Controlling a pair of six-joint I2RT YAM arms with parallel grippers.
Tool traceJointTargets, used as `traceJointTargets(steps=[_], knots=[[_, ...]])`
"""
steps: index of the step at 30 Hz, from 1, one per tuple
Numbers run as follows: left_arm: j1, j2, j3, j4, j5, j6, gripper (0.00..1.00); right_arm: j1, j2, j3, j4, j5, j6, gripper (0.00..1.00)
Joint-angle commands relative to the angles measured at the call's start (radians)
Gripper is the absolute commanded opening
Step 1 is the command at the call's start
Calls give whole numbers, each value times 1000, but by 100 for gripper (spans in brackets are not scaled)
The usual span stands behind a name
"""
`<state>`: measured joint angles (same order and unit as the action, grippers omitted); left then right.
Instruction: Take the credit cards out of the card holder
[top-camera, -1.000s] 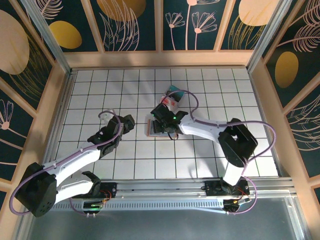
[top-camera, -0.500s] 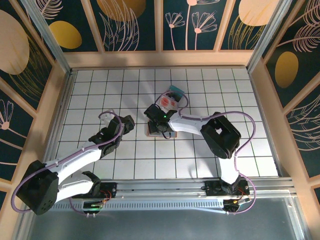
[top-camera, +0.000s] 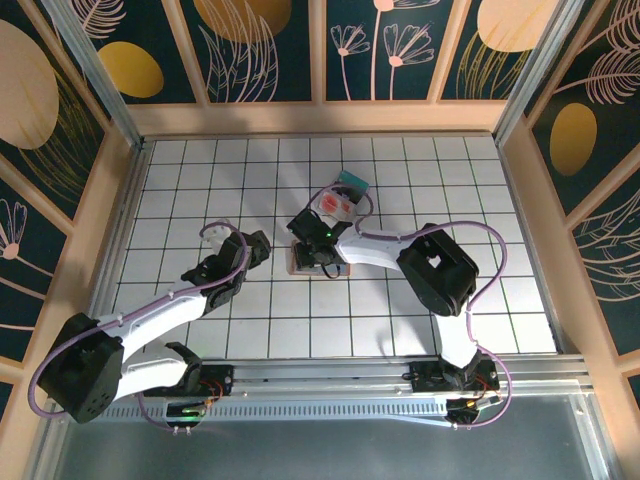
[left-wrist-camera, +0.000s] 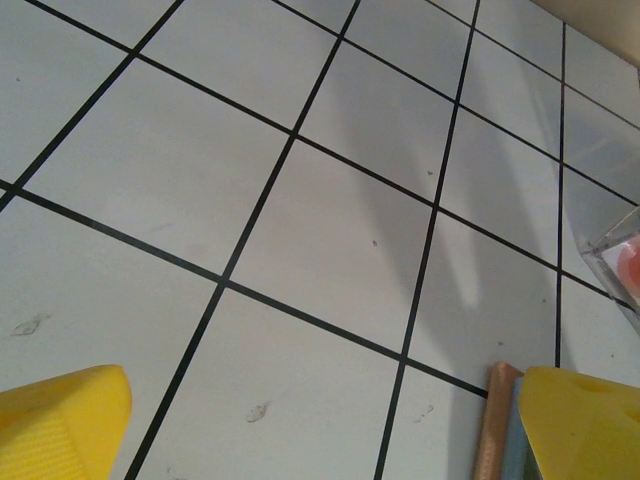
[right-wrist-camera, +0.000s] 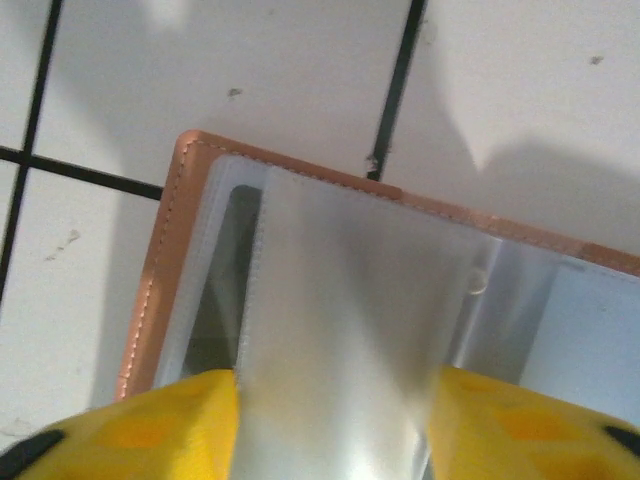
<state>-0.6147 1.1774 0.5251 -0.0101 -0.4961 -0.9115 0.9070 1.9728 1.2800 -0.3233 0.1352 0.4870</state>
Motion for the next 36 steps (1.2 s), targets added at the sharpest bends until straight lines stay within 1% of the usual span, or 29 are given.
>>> traceJointTargets(steps=[1,3,5,6,9,11,15,19,27,36], knots=[[4,1,13,11,4,-7,99,14,9,-43,-4,-80,-27,41],[5,2,22,3,1,-2,99,18,-7,-52,-2,-101,-43,38],[5,-1,26,-4,2,1,99,28,-31,-62,7,-114,-63,37],[6,-4,24,-5,1,4,99,34,-44,-68,15,-150,-76,37],[6,-6,26,-11,0,13,99,47,-74,-80,23,-187,-98,35],[5,6,31,-20,2,27,99,50,-86,-84,12,-170,-100,35],[6,78,66,-59,18,52,99,51,-89,-74,-21,-88,-97,36],[5,158,89,-66,54,69,99,52,-86,-58,-28,-59,-87,38],[6,269,95,-18,163,125,99,56,-88,-56,-22,-35,-60,40],[-16,343,95,14,252,178,99,64,-102,-64,-2,-28,-47,41]])
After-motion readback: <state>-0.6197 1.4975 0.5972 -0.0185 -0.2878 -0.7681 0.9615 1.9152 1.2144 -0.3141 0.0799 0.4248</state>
